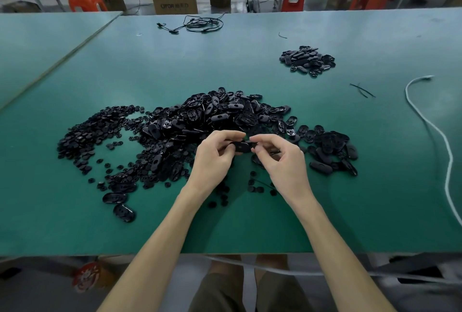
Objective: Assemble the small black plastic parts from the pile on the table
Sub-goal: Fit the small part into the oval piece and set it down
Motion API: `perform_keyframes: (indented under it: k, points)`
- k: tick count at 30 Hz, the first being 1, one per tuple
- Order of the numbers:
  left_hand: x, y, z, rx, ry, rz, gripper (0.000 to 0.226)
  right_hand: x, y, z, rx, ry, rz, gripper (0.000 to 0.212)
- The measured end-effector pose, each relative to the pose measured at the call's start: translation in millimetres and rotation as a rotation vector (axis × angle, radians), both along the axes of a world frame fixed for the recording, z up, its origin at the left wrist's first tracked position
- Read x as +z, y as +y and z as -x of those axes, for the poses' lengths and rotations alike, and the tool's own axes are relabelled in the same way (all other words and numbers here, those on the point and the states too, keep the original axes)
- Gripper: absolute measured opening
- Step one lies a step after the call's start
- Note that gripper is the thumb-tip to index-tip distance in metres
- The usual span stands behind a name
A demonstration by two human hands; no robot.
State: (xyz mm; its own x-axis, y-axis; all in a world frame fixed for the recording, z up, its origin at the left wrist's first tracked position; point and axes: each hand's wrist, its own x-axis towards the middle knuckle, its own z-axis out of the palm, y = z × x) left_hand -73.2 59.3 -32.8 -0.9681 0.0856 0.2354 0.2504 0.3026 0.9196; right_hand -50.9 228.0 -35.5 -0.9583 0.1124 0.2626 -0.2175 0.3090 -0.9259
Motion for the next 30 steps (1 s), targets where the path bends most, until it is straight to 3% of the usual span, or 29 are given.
perform_keyframes:
  k: [15,30]
  points:
    - [-3.4,-3.9,2.8,0.067,-0.059,-0.186,0.024,0.0,0.1,0.0,0.004,-0.008,0.021,0.016]
    - [-0.6,-3.6,0.6,-0.022,-0.027,-0.123,0.020,-0.1,-0.2,-0.2,-0.044,-0.011,0.004,0.019]
